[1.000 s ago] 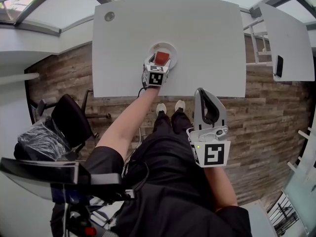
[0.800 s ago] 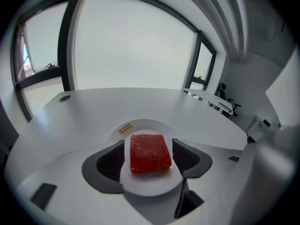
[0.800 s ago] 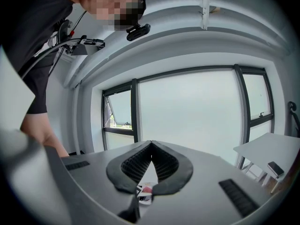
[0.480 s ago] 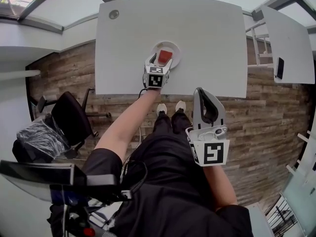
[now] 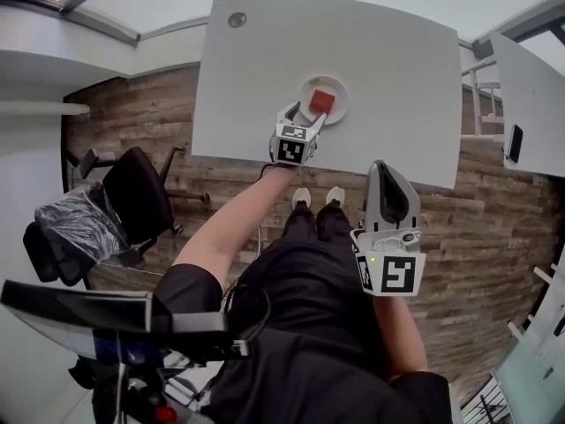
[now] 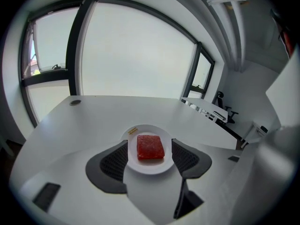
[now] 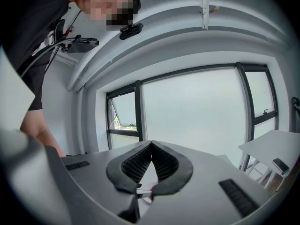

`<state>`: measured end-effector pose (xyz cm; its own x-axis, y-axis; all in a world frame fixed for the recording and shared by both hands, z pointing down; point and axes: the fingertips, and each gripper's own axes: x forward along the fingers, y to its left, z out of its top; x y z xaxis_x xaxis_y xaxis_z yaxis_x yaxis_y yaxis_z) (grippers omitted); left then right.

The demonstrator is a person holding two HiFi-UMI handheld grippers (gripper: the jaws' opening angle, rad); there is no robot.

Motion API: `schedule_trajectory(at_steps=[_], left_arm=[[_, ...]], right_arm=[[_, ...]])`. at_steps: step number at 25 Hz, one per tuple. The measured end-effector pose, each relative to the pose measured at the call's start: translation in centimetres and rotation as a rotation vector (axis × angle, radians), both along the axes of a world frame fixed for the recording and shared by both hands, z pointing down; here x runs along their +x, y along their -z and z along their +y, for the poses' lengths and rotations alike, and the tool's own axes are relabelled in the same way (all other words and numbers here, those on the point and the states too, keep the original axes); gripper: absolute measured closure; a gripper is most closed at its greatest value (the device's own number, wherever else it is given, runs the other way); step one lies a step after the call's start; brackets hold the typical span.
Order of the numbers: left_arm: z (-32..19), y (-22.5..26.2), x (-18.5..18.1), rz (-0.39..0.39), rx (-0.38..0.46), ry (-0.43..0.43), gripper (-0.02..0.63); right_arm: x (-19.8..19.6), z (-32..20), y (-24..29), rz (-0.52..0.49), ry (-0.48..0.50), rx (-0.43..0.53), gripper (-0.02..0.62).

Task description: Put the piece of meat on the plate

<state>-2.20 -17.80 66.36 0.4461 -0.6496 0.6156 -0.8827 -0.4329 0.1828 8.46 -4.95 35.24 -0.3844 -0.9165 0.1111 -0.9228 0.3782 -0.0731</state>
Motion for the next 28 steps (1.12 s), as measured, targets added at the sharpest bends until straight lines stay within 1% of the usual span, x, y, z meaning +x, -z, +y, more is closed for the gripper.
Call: schedule_trajectory(at_steps=[4,5,9,13,18,22,28], left_arm=[[0.4,1.0,0.1,-0.017,0.024,-0.041,0.307],[0.6,1.0,0.0,-0.022,0.021,-0.044,0.329],[1.1,1.6,-0.5,-0.013,0.027,-0.006,0.337],[2.5,2.5,-0.9,-0.002,0.034,0.010,0.368],[3.5,5.1,-1.2,0.029,0.099,0.027,0.378],[4.1,7.4,-1.9,0.017,0.154,0.019,0.431],[5.1,10.6,-2.5,0.045,0.190,0.067,0.438]], right_arm=[[-0.1,0.1,0.2,0.007,0.008,0.012,0.591],[-0.1,0.1,0.0,0.007,0.011,0.011,0.591],[-0.7,0.2,-0.3,0.001,0.028,0.015,0.591],[-1.6,0.9,0.4,-0.001,0.045,0.030,0.591],[-1.9,1.2,1.4,-0.005,0.063,0.050,0.591],[-2.7,1.4,2.0,-0.005,0.084,0.067,0.591],[-3.5,2.0,2.8,-0.016,0.120,0.080,0.591]])
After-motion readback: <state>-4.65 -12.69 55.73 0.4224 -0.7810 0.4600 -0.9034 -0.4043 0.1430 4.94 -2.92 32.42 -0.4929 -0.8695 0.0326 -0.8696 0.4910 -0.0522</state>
